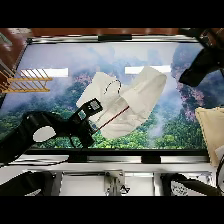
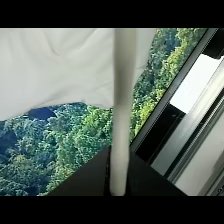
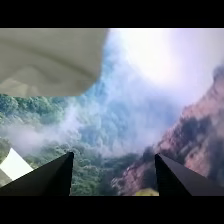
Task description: Fold the shirts.
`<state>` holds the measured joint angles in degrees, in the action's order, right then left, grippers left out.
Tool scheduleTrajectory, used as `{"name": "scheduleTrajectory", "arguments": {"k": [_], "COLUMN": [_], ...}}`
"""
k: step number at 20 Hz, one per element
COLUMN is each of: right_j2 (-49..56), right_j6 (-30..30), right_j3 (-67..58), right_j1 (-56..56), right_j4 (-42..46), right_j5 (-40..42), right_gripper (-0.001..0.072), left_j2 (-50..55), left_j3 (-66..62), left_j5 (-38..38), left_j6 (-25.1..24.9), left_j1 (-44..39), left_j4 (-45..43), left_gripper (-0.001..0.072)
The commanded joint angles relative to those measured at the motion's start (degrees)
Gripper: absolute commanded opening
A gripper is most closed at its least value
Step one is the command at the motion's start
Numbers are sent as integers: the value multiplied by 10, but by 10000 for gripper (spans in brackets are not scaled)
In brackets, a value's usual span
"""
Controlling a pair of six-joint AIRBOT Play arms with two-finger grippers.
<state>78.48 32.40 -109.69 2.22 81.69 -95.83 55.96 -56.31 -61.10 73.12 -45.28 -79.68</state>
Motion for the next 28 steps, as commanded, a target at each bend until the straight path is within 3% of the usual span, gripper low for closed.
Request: {"name": "scheduleTrajectory", "arguments": {"k": [1,4,11,15,20,28], "right_j2": [31,38,39,38,21,16], "right_j6": [-138,-139,-186,-185,-138,-185], "right_j3": [0,2,54,67,67,67], "right_j1": [23,25,28,28,27,27], "right_j4": [-64,-100,-87,-75,-55,-42], "right_j5": [-19,-56,-30,-2,-64,19], "right_gripper": [631,630,630,630,630,630], "left_j2": [1,2,1,1,2,2], "left_j3": [-5,-5,-5,-5,-3,-3], "left_j5": [-11,-11,-11,-21,-31,-31], "left_j6": [-17,-20,-63,-66,-54,-61], "left_j1": [0,2,14,14,17,17], "left_j4": [-21,-33,-24,-22,-19,-17], "left_gripper": [45,45,45,44,44,45]}}
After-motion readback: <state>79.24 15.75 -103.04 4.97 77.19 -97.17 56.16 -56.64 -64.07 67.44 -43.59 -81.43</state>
